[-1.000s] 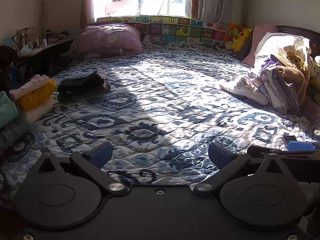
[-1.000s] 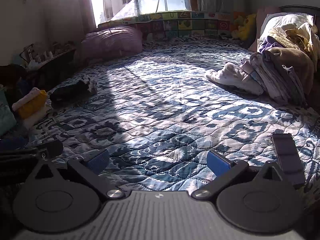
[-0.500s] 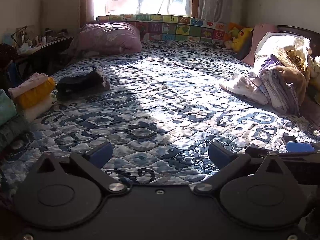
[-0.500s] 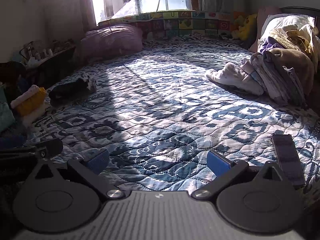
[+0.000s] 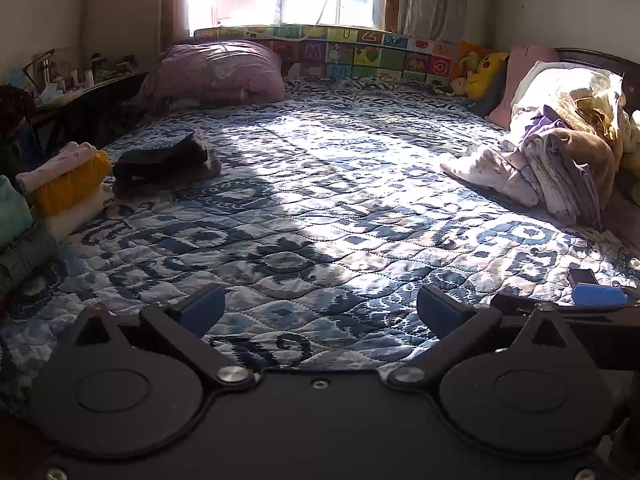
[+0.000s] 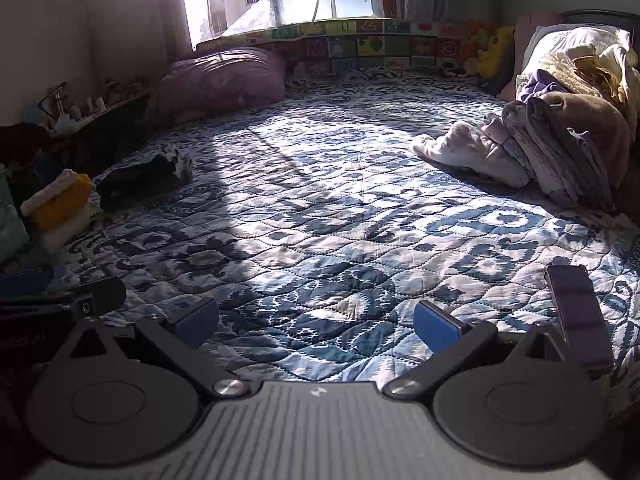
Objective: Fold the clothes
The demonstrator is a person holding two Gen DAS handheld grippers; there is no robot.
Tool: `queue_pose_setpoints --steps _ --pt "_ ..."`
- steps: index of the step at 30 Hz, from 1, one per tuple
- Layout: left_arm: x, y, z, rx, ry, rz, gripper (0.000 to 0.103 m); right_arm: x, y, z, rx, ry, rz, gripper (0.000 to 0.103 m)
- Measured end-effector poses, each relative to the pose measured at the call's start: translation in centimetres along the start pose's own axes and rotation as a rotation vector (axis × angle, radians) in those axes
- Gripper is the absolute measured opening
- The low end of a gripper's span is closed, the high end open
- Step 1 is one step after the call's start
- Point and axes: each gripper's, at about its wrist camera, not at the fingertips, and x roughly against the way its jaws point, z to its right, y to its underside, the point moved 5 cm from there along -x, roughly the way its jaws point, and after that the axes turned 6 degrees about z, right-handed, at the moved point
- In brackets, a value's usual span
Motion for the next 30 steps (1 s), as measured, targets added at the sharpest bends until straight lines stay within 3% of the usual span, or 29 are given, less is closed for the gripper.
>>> queue_pose_setpoints --steps 16,26,30 --pt "-2.6 0.7 0.5 -0.012 -0.041 -0.025 0.103 -2.4 0.8 2.2 -0.071 -0.012 -0.008 0.103" --pt "-5.9 -0.3 4.0 -0.095 0.057 0.015 0.103 -4.8 0.3 5.9 -0.16 0.007 0.031 0.103" --pt "-8.4 -1.2 6.1 -0.071 0.096 -0.043 0.103 -5.6 -0.6 8.2 -0.198 0.02 0.097 0.103"
